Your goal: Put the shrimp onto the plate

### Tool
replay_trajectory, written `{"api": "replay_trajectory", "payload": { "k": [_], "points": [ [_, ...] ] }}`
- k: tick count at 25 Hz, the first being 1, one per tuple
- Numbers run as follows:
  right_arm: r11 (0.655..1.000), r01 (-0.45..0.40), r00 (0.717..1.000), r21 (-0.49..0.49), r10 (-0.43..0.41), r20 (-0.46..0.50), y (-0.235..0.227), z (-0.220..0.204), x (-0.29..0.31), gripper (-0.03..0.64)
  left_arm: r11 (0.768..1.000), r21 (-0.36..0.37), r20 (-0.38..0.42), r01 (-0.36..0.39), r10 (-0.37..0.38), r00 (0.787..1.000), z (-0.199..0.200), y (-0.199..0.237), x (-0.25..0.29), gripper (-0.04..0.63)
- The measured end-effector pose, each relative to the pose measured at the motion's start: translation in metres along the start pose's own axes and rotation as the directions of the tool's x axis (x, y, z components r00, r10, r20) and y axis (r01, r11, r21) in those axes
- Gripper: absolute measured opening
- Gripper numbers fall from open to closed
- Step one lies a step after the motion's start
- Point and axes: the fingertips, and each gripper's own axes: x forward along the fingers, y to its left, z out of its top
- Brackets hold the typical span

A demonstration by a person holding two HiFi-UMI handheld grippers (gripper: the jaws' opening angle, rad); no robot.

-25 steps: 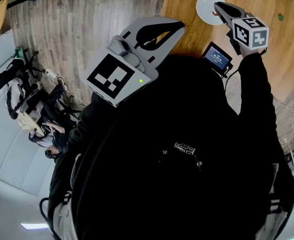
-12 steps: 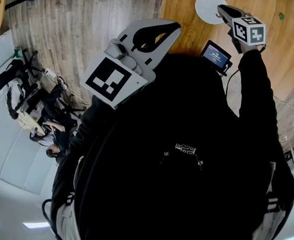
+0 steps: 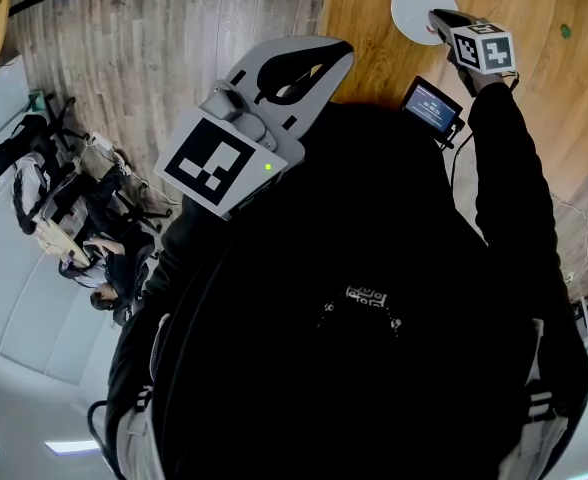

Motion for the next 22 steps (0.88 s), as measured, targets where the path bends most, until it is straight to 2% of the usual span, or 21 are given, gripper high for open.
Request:
{"api": "replay_trajectory", "payload": {
  "k": [14, 22],
  "points": [
    [0.994, 0.091, 0.993, -0.053, -0.095, -0.077, -0.018, -0.009, 0.029, 0.055, 1.000, -0.008, 0.012, -0.015, 0.015, 1.000, 0.002, 0.001, -0.002, 0.005],
    [0.978, 0.142, 0.983, -0.150, -0.157, -0.095, -0.021, -0.006, 0.043, 0.056, 0.999, -0.028, 0.023, -0.035, 0.035, 0.999, -0.003, 0.013, -0.002, 0.005]
  ]
}}
